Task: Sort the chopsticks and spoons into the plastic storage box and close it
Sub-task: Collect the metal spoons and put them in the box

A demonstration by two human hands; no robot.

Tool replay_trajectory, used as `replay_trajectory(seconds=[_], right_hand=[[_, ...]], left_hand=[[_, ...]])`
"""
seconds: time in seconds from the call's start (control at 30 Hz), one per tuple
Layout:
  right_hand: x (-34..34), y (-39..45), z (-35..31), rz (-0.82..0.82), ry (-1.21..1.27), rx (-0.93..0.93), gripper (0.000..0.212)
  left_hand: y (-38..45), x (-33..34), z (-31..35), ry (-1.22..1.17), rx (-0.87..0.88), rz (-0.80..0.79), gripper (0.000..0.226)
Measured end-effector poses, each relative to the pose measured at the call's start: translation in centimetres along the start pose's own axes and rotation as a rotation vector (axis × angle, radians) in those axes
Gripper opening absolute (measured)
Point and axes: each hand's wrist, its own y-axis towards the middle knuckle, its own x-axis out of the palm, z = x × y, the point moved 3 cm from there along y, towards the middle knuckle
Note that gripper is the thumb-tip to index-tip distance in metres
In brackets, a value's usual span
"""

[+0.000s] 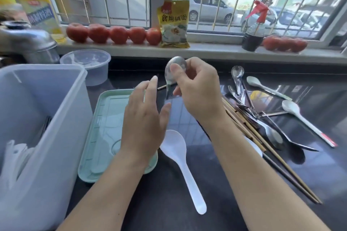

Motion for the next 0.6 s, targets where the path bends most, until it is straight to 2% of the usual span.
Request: replay_trajectory(seconds=[0.1,0.2,0.27,0.33,0.4,0.43,0.5,0.6], right_hand=[[-0.9,-1.7,-1.3,-0.094,0.351,0.138,0.035],[-1.6,-2.4,-0.1,-0.174,0.458,0.28,0.039],[-2.7,-2.3,1.6,-0.093,0.193,0.246,0.044],[-4.5,-1.5,3.6,0.046,-0.266,0.172,0.034],[-7.0,-0.6,6.0,0.106,-0.682,0.215,0.019],[-8.3,-0.3,7.4,0.086,-0.844,0.285,0.026],[-10.6,-0.1,9.8,0.03,-1.022,0.423,0.039],[-11.5,-0.4,11.8,0.035,-1.034,0.545,0.036]], left_hand=[[-0.3,-0.9,1.5,-0.146,0.066,0.068,0.032],[-0.4,-1.1,1.8,-0.257,-0.134,0.029,0.037],[-0.6,-0.9,0.8,-0.387,-0.338,-0.02,0.033],[-0.5,-0.6,-0.1,-0.504,-0.467,-0.022,0.029],[-0.5,-0.2,-0.8,-0.636,-0.55,-0.026,0.028],[-0.5,-0.1,-0.9,-0.715,-0.6,-0.034,0.028],[-0.5,0.2,-0.7,-0.879,-0.716,-0.051,0.028],[-0.7,0.2,-0.3,-1.045,-0.81,-0.094,0.028]])
